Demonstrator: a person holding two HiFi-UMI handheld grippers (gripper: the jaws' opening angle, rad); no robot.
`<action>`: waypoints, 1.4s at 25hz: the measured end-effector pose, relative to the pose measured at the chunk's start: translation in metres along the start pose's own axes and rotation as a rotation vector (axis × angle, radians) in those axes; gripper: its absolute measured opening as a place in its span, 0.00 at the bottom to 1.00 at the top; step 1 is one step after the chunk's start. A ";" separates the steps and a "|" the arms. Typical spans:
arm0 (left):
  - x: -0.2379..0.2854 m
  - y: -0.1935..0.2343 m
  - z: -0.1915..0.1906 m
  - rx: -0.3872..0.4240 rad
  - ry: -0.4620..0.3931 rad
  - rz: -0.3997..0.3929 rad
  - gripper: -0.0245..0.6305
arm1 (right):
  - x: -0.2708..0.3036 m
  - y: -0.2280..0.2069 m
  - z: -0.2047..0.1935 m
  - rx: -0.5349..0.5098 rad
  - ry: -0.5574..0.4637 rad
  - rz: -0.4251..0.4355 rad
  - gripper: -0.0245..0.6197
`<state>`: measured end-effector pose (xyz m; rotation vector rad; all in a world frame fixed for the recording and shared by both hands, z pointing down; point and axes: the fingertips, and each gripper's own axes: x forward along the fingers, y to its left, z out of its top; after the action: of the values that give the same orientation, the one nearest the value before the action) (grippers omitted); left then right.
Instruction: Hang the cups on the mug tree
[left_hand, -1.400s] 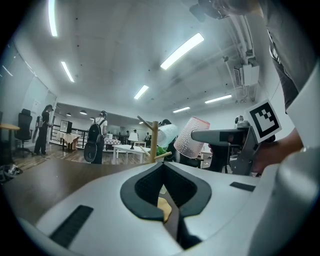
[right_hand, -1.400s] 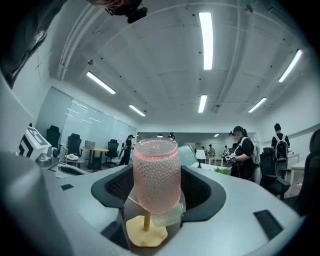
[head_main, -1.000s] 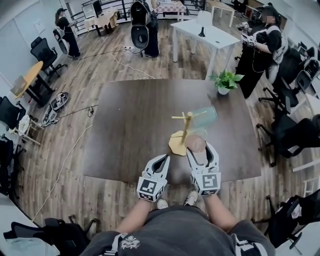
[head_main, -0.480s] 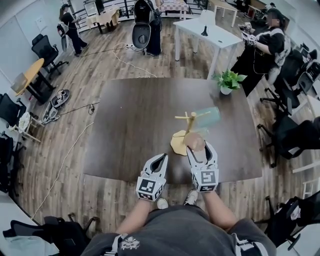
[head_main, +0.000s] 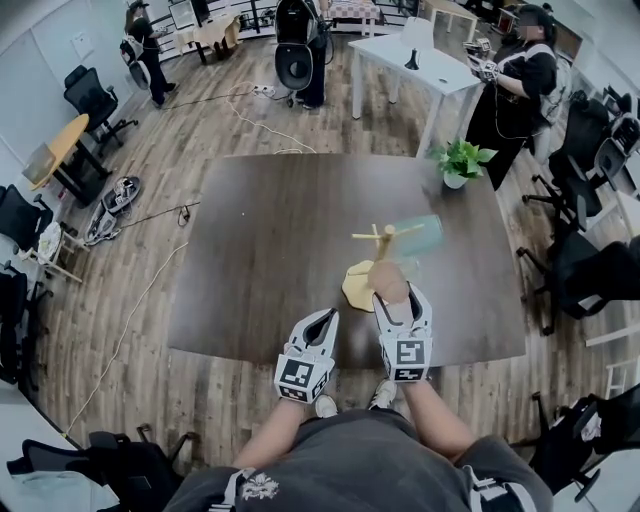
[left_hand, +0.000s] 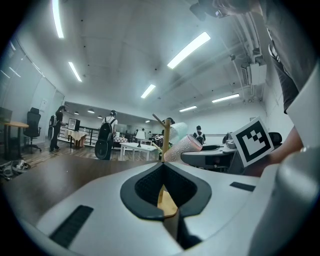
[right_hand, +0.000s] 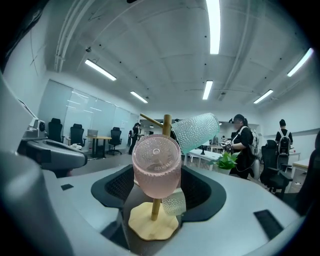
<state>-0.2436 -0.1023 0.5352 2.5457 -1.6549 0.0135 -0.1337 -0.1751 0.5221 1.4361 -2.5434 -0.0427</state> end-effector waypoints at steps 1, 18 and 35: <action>0.001 0.000 -0.001 -0.002 0.001 -0.001 0.04 | 0.001 0.000 -0.002 -0.003 0.003 -0.004 0.52; 0.003 0.001 -0.007 -0.028 -0.004 -0.007 0.04 | 0.002 0.001 -0.017 -0.021 0.040 -0.029 0.52; -0.003 0.000 -0.004 -0.025 -0.008 -0.001 0.04 | 0.005 0.006 -0.027 -0.012 0.073 -0.018 0.52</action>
<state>-0.2449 -0.0991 0.5392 2.5316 -1.6467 -0.0170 -0.1355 -0.1735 0.5502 1.4297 -2.4678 -0.0082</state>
